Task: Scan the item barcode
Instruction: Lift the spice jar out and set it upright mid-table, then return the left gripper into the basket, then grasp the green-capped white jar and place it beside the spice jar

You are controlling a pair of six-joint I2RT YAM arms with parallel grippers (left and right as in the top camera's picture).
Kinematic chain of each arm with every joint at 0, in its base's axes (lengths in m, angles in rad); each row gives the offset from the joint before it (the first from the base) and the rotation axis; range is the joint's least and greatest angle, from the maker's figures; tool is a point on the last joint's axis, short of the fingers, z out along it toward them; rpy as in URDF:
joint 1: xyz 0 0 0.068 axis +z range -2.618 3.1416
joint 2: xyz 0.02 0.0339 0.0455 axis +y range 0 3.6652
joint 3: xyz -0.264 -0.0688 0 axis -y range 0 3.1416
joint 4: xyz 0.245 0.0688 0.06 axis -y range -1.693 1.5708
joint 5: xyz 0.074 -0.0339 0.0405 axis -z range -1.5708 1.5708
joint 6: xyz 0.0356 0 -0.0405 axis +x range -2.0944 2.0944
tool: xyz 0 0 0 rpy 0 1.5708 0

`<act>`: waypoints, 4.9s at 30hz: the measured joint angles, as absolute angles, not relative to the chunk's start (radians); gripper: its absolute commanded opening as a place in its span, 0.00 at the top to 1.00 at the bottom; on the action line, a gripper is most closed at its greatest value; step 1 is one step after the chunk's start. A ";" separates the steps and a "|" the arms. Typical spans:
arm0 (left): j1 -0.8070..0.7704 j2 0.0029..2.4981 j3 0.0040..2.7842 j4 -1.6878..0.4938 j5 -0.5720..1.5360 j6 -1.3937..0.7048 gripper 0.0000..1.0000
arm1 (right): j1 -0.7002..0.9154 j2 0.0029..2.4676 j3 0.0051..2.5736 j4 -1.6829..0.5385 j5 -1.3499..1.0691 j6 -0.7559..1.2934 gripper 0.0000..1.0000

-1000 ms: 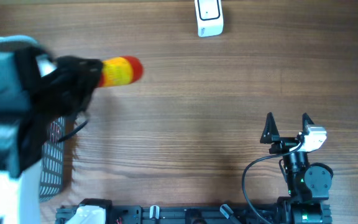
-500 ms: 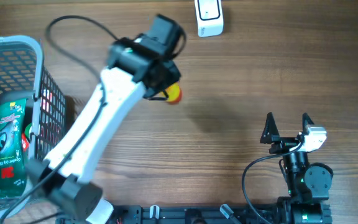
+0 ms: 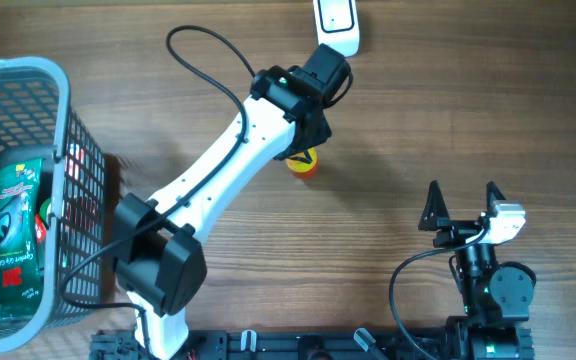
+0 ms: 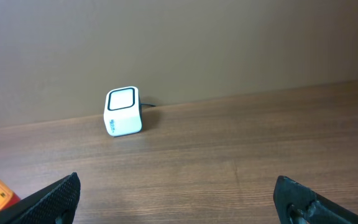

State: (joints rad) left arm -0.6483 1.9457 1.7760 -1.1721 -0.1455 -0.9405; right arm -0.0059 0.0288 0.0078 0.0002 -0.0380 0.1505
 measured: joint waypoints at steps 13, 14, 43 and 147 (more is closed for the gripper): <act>-0.673 2.011 1.776 -1.118 -0.146 -0.940 0.55 | -0.006 0.029 0.008 0.000 -0.038 0.150 0.00; -0.673 2.011 1.776 -1.118 -0.146 -0.940 0.55 | -0.006 0.029 0.008 0.000 -0.038 0.151 0.00; -0.699 1.858 1.990 -1.294 -0.318 -0.833 0.01 | -0.004 0.029 0.008 0.000 -0.038 0.150 0.00; 0.702 1.456 1.340 -1.212 0.102 -0.647 0.37 | -0.004 0.029 0.008 0.000 -0.038 0.151 0.00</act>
State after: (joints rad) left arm 0.7025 1.4563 1.3399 -1.2121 0.1024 -0.6472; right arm -0.0040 0.0288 0.0078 0.0002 -0.0380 0.1509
